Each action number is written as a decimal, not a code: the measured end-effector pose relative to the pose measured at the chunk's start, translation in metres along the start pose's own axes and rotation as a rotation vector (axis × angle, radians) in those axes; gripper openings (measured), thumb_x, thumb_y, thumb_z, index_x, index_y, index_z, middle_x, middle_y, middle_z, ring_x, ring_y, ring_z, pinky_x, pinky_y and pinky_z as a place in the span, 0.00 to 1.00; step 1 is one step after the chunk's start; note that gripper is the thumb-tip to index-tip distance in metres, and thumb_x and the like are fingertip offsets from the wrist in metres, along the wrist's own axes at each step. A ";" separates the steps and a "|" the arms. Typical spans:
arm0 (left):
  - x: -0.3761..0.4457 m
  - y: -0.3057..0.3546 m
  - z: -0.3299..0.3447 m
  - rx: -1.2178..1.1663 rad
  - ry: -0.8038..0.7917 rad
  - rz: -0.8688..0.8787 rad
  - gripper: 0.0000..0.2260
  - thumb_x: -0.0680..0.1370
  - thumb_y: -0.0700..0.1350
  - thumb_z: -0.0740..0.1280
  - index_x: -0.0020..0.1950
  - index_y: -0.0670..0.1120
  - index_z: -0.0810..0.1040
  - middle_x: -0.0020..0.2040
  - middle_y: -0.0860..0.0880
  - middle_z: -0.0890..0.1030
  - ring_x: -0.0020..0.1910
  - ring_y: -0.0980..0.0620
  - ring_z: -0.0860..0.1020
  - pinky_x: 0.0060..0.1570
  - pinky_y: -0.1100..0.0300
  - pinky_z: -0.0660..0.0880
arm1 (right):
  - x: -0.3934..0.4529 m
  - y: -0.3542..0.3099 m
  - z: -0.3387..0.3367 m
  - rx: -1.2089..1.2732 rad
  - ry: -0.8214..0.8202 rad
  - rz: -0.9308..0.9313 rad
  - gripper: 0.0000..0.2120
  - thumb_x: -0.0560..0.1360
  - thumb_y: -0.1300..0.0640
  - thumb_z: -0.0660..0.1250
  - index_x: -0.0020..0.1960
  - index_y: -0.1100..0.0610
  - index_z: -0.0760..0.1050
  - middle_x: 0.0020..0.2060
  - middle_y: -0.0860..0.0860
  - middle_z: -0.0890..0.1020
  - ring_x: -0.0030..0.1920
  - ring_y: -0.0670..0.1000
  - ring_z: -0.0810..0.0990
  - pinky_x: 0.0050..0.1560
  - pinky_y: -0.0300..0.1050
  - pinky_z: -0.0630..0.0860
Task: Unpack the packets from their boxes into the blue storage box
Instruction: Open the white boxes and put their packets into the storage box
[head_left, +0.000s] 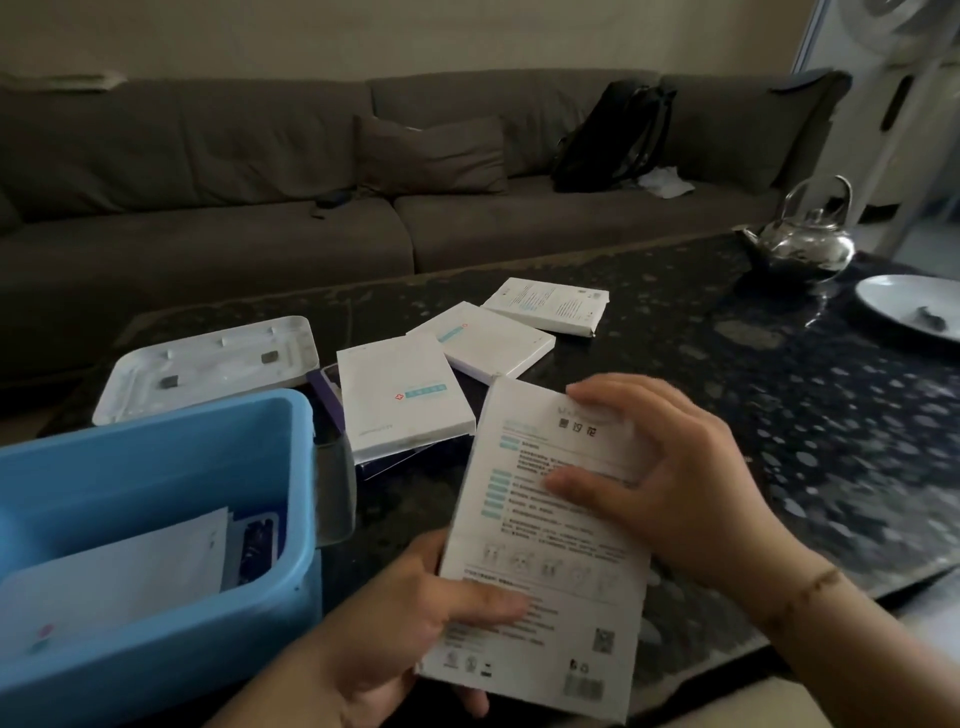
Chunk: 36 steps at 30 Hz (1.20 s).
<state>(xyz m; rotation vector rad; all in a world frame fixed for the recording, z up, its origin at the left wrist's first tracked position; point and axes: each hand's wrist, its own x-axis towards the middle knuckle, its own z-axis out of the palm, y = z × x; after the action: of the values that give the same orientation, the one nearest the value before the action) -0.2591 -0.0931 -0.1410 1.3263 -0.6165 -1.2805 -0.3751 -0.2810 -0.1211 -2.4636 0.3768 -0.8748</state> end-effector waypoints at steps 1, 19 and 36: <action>0.000 0.000 -0.002 0.004 -0.005 -0.019 0.14 0.67 0.40 0.72 0.52 0.47 0.84 0.53 0.40 0.85 0.49 0.38 0.83 0.25 0.59 0.77 | 0.000 0.001 0.001 0.012 -0.010 0.007 0.33 0.65 0.28 0.65 0.64 0.43 0.73 0.60 0.37 0.75 0.61 0.42 0.76 0.60 0.51 0.78; -0.001 0.005 -0.006 0.064 -0.007 -0.079 0.11 0.68 0.41 0.72 0.48 0.53 0.85 0.52 0.42 0.86 0.48 0.41 0.84 0.24 0.59 0.75 | -0.009 0.020 -0.002 -0.296 0.124 -0.344 0.18 0.77 0.47 0.65 0.59 0.56 0.82 0.56 0.48 0.84 0.48 0.48 0.86 0.42 0.48 0.83; -0.004 0.006 -0.005 0.100 -0.003 -0.106 0.10 0.67 0.41 0.73 0.46 0.54 0.85 0.52 0.43 0.86 0.47 0.40 0.84 0.22 0.61 0.75 | -0.010 0.025 -0.005 -0.297 0.114 -0.385 0.13 0.76 0.51 0.66 0.55 0.55 0.84 0.54 0.46 0.84 0.44 0.46 0.86 0.30 0.42 0.81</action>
<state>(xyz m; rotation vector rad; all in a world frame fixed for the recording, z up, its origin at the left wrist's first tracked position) -0.2532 -0.0892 -0.1352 1.4561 -0.6260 -1.3524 -0.3883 -0.2996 -0.1359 -2.8232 0.0709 -1.1921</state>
